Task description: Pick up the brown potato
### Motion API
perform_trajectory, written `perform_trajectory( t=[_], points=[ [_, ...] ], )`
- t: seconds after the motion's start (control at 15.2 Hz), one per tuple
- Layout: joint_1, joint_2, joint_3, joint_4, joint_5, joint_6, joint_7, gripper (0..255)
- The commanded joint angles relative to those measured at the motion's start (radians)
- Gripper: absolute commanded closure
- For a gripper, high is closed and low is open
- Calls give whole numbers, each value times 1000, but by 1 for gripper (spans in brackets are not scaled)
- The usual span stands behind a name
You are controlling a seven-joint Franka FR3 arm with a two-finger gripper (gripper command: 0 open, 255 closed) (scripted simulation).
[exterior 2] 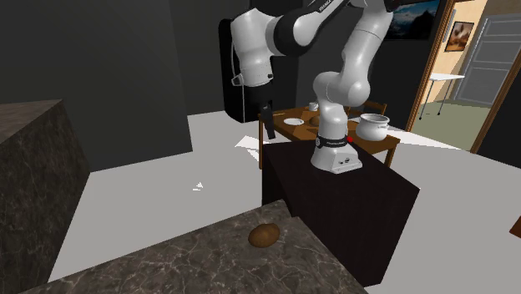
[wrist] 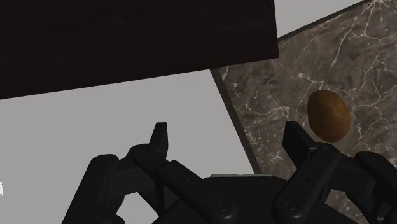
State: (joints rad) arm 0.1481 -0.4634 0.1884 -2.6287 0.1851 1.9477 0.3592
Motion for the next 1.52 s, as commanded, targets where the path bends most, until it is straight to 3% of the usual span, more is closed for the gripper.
perform_trajectory(
  t=[0.0,0.59,1.32,1.45],
  points=[
    [12,68,24,9,15,65,18,0],
    [66,406,129,98,33,338,126,0],
    [177,845,150,343,-96,552,305,0],
    [182,871,143,346,-103,574,307,0]
  ],
)
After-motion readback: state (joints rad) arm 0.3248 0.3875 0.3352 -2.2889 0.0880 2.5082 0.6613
